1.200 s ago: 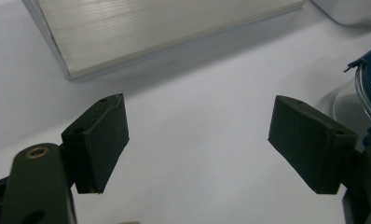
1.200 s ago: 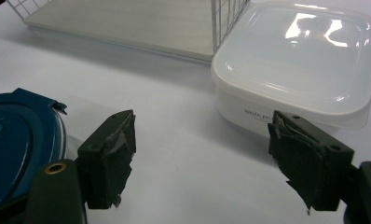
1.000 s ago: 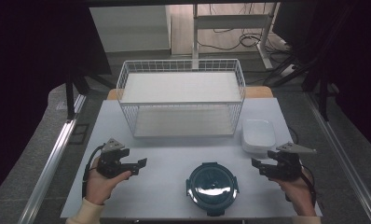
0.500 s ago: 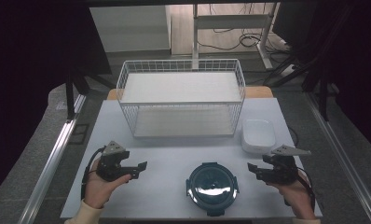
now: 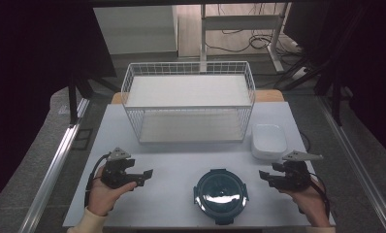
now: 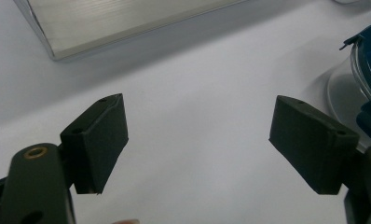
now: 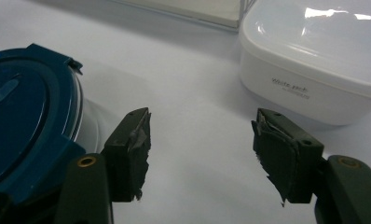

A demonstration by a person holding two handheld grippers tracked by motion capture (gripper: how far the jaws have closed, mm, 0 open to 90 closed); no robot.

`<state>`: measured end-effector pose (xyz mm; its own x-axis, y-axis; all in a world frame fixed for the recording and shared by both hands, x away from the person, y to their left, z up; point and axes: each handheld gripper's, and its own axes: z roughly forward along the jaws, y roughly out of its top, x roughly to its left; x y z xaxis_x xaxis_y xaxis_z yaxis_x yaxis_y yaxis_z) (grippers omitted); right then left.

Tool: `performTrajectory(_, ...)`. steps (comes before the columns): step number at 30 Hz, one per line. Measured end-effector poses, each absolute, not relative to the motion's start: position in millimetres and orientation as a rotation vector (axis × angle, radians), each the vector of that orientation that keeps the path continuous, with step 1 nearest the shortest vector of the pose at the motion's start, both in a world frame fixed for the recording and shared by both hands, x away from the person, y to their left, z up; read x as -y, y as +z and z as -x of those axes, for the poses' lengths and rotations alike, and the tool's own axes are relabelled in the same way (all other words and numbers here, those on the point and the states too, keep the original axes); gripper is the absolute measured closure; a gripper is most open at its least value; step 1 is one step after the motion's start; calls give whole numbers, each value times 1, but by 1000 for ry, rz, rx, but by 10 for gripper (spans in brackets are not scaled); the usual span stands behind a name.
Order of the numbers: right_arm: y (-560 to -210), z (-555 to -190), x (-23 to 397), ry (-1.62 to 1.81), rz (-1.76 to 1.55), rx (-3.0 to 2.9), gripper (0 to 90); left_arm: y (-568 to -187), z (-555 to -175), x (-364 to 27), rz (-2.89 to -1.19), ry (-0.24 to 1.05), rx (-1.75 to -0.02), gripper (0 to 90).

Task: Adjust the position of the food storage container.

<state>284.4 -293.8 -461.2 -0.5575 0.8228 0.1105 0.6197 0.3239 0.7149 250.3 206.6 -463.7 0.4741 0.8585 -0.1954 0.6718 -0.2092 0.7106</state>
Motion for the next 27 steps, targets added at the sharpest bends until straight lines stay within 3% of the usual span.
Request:
performTrajectory(15, -464, -261, 287, 988, -1303, -2414, 418, -467, -257, -199, -1997, 290, -1236, 192)
performTrajectory(27, -470, -242, 276, 933, -1235, -2551, 674, -467, -265, -188, -2027, 277, -1196, 191)
